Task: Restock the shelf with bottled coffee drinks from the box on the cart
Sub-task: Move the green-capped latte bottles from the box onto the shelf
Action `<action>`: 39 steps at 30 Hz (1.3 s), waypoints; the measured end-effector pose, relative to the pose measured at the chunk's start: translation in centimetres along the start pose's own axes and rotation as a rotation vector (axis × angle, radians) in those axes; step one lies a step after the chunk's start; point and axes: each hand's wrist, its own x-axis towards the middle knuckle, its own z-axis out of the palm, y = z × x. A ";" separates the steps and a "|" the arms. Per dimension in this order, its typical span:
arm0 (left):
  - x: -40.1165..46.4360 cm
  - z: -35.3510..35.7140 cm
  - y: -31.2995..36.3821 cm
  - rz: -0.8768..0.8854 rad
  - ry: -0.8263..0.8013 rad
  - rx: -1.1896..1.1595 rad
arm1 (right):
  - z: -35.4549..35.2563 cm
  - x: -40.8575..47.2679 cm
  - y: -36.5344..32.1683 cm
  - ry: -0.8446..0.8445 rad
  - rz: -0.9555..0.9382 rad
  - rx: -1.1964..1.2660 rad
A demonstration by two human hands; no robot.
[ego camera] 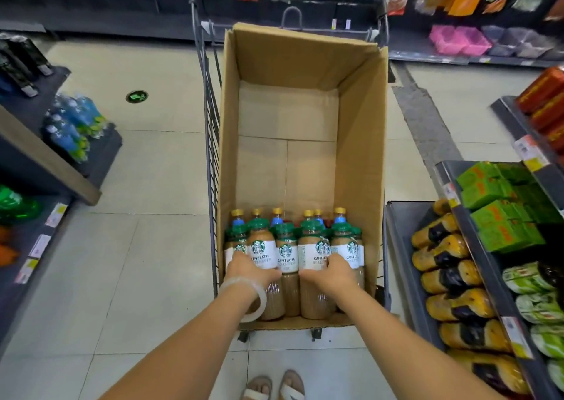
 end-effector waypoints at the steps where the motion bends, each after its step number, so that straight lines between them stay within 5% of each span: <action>1: -0.1 0.0 0.0 0.016 -0.001 -0.006 | -0.1 -0.2 0.0 0.016 -0.001 0.008; 16: -6.0 -2.2 7.4 0.482 -0.002 -0.094 | -7.0 -7.2 -1.8 0.382 -0.134 0.267; 39: -35.1 19.4 13.4 1.120 -0.740 0.039 | -24.6 -31.7 21.9 1.129 0.142 0.624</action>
